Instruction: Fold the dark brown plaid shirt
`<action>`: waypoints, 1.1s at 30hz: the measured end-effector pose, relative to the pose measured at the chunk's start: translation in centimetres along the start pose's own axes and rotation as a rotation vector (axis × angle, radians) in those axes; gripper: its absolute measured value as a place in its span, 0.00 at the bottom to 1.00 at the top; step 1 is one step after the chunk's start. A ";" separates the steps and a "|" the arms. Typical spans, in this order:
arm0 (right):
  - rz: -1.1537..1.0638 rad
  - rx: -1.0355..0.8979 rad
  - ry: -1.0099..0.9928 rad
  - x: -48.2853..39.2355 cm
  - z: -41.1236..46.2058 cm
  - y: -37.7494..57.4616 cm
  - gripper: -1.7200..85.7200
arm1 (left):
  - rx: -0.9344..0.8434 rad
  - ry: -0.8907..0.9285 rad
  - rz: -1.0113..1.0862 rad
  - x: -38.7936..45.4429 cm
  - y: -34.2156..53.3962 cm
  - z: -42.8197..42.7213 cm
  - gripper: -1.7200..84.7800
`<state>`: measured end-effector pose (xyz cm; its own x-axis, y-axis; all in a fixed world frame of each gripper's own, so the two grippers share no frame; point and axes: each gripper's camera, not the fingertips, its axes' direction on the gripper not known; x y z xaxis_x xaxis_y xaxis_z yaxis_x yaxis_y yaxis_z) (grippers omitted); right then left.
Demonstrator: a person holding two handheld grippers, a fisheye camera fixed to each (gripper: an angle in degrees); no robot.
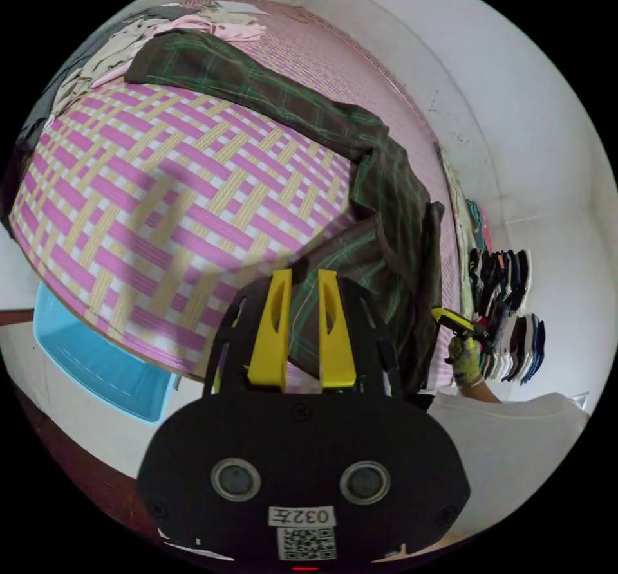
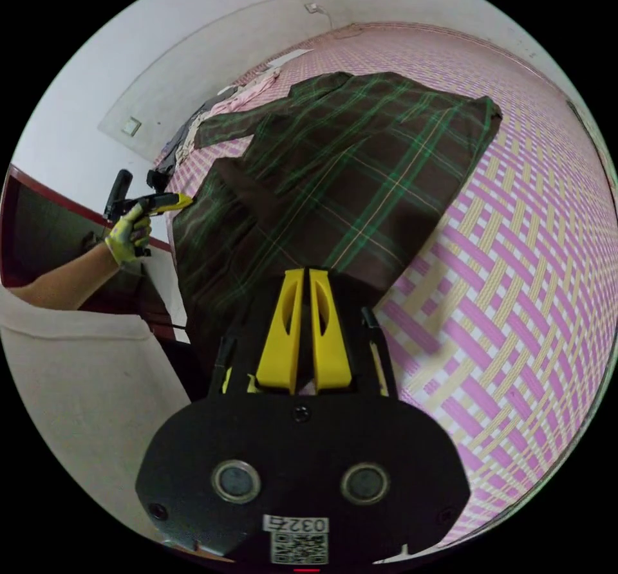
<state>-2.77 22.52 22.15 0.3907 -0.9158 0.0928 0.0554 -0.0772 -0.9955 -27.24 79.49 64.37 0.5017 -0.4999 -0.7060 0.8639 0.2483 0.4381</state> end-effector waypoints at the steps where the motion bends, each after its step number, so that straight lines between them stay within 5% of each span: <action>1: -0.011 -0.007 0.007 -0.1 0.1 -0.1 0.02 | -0.006 -0.007 0.009 -0.1 -0.1 0.1 0.07; 7: -0.105 -0.057 0.033 -0.7 0.8 -1.3 0.01 | -0.058 -0.072 0.089 -0.8 1.1 1.2 0.02; 17: -0.087 -0.117 0.134 0.7 -1.0 -2.0 0.01 | -0.129 0.095 0.039 -4.7 6.7 1.6 0.01; 22: 0.031 -0.061 -0.013 2.5 -3.3 -2.5 0.01 | 0.056 0.269 -0.123 -11.5 3.6 -1.4 0.07; 27: 0.187 0.073 -0.020 1.7 -6.3 -2.3 0.01 | 0.474 0.451 -0.478 -22.2 -1.1 -6.1 0.12; 33: 0.316 0.097 -0.009 -0.2 -6.6 -2.5 0.01 | 0.569 0.518 -0.662 -29.5 -3.8 -6.7 0.12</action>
<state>-9.07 20.27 24.43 0.4108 -0.8849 -0.2195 0.0172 0.2482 -0.9685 -45.02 98.88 79.80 0.0037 0.0609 -0.9981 0.8939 -0.4476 -0.0240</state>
